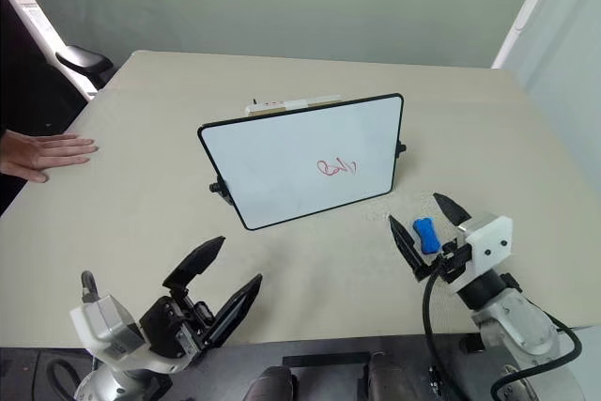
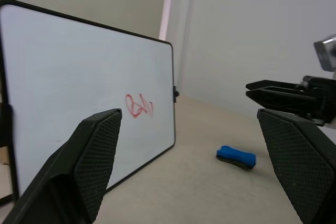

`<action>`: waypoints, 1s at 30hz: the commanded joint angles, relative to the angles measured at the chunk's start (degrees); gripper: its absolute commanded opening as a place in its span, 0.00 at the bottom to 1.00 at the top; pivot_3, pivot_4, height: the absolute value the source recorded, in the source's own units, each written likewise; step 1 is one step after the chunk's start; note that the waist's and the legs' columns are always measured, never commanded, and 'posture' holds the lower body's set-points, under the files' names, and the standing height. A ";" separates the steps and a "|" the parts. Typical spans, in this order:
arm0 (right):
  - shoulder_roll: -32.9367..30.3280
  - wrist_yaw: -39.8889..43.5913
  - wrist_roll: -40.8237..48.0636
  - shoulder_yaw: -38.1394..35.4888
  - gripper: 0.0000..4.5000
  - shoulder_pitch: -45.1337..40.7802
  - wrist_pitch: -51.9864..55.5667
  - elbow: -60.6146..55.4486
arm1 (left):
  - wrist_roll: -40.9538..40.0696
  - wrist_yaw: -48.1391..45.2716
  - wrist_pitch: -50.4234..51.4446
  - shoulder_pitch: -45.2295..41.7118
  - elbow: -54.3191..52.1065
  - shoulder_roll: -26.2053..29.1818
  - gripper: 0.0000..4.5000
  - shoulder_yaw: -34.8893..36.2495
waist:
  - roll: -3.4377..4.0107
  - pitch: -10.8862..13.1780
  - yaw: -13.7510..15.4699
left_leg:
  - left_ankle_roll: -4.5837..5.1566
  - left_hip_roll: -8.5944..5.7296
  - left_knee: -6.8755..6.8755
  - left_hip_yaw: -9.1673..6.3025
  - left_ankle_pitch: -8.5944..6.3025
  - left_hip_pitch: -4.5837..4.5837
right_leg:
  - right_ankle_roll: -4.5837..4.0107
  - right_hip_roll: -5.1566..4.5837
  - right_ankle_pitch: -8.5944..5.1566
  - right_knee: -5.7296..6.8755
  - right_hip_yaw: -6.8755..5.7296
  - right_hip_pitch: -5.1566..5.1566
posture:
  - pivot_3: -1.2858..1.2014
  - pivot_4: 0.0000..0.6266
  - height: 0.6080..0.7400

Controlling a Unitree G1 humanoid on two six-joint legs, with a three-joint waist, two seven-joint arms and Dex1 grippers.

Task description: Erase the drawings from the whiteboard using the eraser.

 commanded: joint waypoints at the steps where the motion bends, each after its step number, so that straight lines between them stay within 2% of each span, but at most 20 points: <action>1: -0.13 -1.40 2.16 -1.98 1.00 0.28 2.18 -1.48 | -0.65 -0.03 -0.71 -0.02 -1.88 0.00 1.00 0.82 | 0.01 0.01 -0.01 | 0.00 0.00 0.00 0.00 0.00 0.00 | 0.00 0.00 0.00 0.00 0.00 0.00 | 0.52 0.24 1.00; 13: -2.04 -4.12 5.40 -5.35 1.00 -2.23 12.42 -0.14 | -0.53 -0.62 -1.03 0.17 -0.77 0.14 1.00 2.14 | 0.00 0.00 0.02 | 0.00 0.00 -0.02 0.00 -0.01 -0.02 | -0.03 0.00 -0.04 0.00 0.00 -0.02 | 0.52 0.24 1.00; 20: -3.77 -4.56 7.75 -6.81 1.00 -6.10 20.83 6.46 | 0.71 -0.87 -1.22 -0.50 0.48 -0.38 1.00 1.39 | 0.01 0.01 0.01 | 0.00 0.00 -0.03 0.00 -0.01 -0.01 | -0.03 0.00 -0.04 0.00 0.01 -0.03 | 0.52 0.24 1.00; 30: -10.14 -2.46 5.78 -4.53 1.00 -13.93 28.26 18.51 | 1.77 -0.73 -1.30 -0.60 0.87 -0.75 1.00 0.12 | 0.03 0.02 0.02 | 0.00 0.00 -0.03 0.01 -0.01 -0.03 | -0.02 0.00 -0.04 0.01 0.01 -0.04 | 0.52 0.24 1.00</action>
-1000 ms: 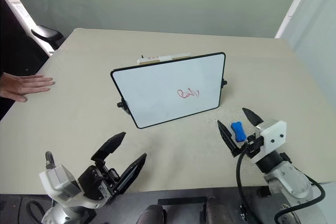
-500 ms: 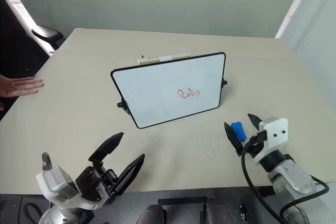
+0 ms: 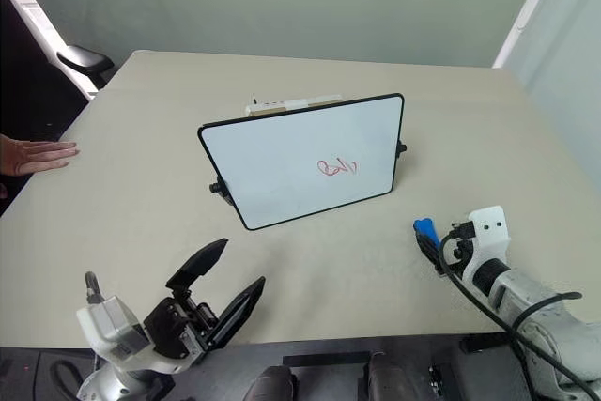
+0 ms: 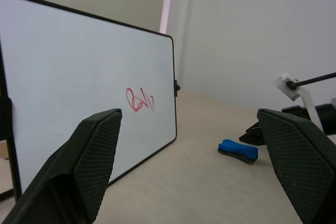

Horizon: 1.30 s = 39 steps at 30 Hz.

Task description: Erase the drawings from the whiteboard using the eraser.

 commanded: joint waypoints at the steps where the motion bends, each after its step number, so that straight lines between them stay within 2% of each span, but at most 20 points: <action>1: -2.31 1.38 -1.08 0.67 1.00 -3.22 1.81 3.44 | -0.13 -0.32 -1.04 0.23 -0.82 -0.30 1.00 -0.09 | 0.00 0.00 0.00 | 0.00 0.00 0.00 0.00 0.00 0.00 | 0.00 0.00 0.00 0.00 0.00 0.00 | 0.52 0.24 1.00; 8: -3.31 3.99 -1.23 2.80 1.00 -7.04 3.44 6.60 | -0.15 -0.13 -0.97 0.06 -0.65 -0.20 1.00 0.10 | 0.01 0.00 0.03 | 0.02 0.00 -0.01 0.00 -0.01 -0.01 | 0.02 0.00 0.01 0.00 0.00 0.01 | 0.52 0.24 1.00; 25: -2.70 4.10 -4.86 6.25 1.00 -6.81 4.49 6.26 | -0.50 -0.39 -0.54 -0.47 0.46 0.02 1.00 0.20 | 0.00 0.00 0.07 | 0.03 0.00 0.02 0.02 -0.02 0.02 | 0.04 0.00 0.01 0.01 0.00 0.05 | 0.52 0.24 1.00; 28: -2.84 4.23 -6.27 7.14 0.88 -7.07 3.99 6.88 | -0.39 -0.40 -0.63 -0.64 0.78 -0.11 1.00 0.11 | 0.00 0.00 0.05 | 0.03 0.00 0.02 0.02 -0.02 0.02 | 0.05 0.00 0.02 0.01 -0.01 0.06 | 0.52 0.24 1.00; 37: -2.56 4.75 -8.10 7.34 0.22 -7.00 3.37 4.10 | 0.35 -0.43 -0.96 -0.61 0.98 -0.23 1.00 -0.55 | 0.00 0.00 -0.03 | 0.05 0.00 0.02 0.02 -0.03 0.03 | 0.07 0.00 0.03 0.01 0.00 0.05 | 0.52 0.24 1.00; 39: -1.91 4.41 -6.94 6.55 0.22 -7.69 3.61 0.75 | 0.39 -0.41 -0.94 -0.60 1.02 -0.19 1.00 -0.58 | 0.01 0.00 -0.03 | 0.05 0.00 0.02 0.03 -0.03 0.02 | 0.08 0.00 0.04 0.02 0.00 0.05 | 0.52 0.24 1.00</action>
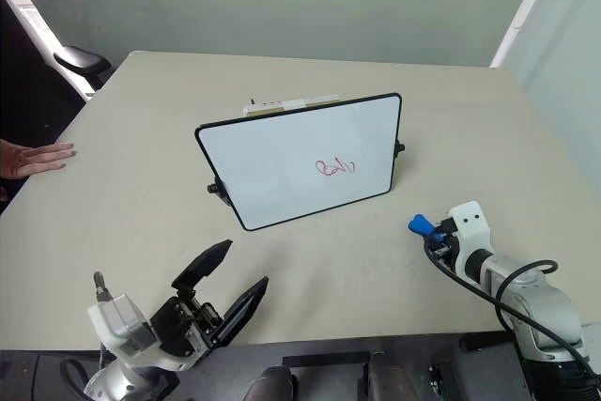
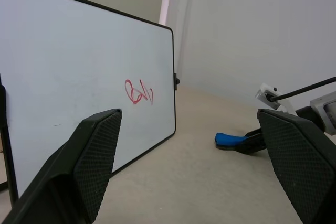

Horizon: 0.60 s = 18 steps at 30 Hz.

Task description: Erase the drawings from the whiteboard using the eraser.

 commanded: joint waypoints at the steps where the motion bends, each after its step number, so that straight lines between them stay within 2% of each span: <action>1: 1.01 -0.07 1.76 -1.39 0.22 -1.28 0.03 -6.89 | 0.21 -0.42 -0.83 0.28 -0.73 -0.18 1.00 -0.25 | 0.01 0.01 0.00 | 0.00 0.00 0.00 0.00 0.00 0.00 | 0.03 0.00 0.01 0.00 0.00 -0.01 | 0.52 0.24 1.00; 8: 5.16 -2.82 2.70 1.74 0.22 -7.39 2.58 -14.89 | 0.65 -0.44 -0.90 0.22 -0.30 -0.34 1.00 -0.71 | 0.00 0.00 -0.05 | 0.01 0.00 0.01 0.01 0.01 0.01 | 0.04 0.02 0.03 0.01 -0.01 -0.01 | 0.52 0.24 1.00; 15: 9.61 -6.18 -0.20 7.44 0.22 -14.33 2.96 -13.39 | 1.18 -0.57 -1.12 0.34 -0.37 -0.49 1.00 -1.69 | 0.00 0.00 0.05 | 0.01 0.00 -0.01 -0.04 0.01 -0.01 | 0.16 0.01 0.09 0.00 0.00 -0.10 | 0.52 0.24 1.00; 18: 11.11 -7.16 -3.06 9.09 0.22 -17.46 -0.55 -11.35 | 1.41 -0.56 -1.28 0.62 -0.70 -0.53 1.00 -2.12 | 0.00 0.00 0.04 | 0.01 0.00 0.01 -0.05 0.00 -0.02 | 0.19 0.00 0.11 0.00 0.00 -0.10 | 0.52 0.24 1.00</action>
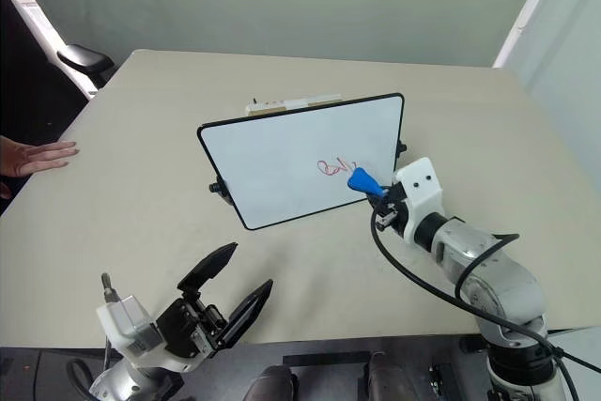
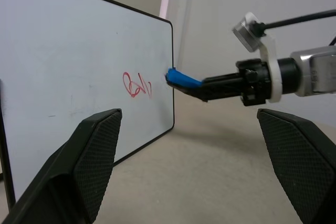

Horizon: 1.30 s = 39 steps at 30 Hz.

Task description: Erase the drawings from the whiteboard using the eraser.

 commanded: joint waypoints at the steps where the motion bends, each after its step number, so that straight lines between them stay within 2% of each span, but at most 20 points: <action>1: 1.22 -1.72 -3.48 1.04 0.22 -3.58 -4.49 1.26 | 0.48 -0.53 -1.18 0.40 -1.45 -0.26 1.00 -0.86 | 0.00 0.00 -0.06 | 0.00 0.00 0.00 -0.01 0.00 0.01 | 0.03 -0.01 0.01 0.00 0.00 0.00 | 0.52 0.24 1.00; 9: 4.19 -2.01 -8.80 4.36 0.22 -7.37 -11.20 7.77 | 0.58 -0.25 -1.52 0.47 -1.58 -0.09 1.00 -0.85 | 0.00 0.00 -0.06 | 0.00 0.00 -0.02 -0.11 0.01 0.01 | 0.20 -0.02 0.12 0.01 0.00 -0.08 | 0.52 0.24 1.00; 16: 5.82 -0.80 -11.94 7.84 0.22 -5.95 -14.56 13.53 | 0.26 -0.13 -1.69 0.41 -1.30 0.12 1.00 -0.21 | 0.01 0.00 -0.06 | -0.01 0.01 -0.01 -0.13 0.01 0.01 | 0.28 -0.03 0.16 0.02 0.00 -0.09 | 0.52 0.24 1.00; 29: 5.55 -0.93 -14.28 8.25 0.22 -3.54 -11.43 18.40 | -0.35 -0.45 -1.83 0.46 -0.70 0.48 1.00 0.86 | 0.01 0.00 -0.07 | -0.12 0.01 0.02 -0.13 0.08 0.01 | 0.34 -0.03 0.21 0.03 0.00 -0.07 | 0.52 0.24 1.00; 39: 7.23 -1.96 -13.41 3.79 0.22 -8.80 -12.21 14.01 | -0.14 -0.66 -1.79 0.74 -0.97 0.41 1.00 0.20 | 0.06 0.04 -0.27 | -0.14 0.00 0.01 -0.11 0.09 -0.01 | 0.33 -0.03 0.21 0.05 0.00 -0.12 | 0.52 0.24 1.00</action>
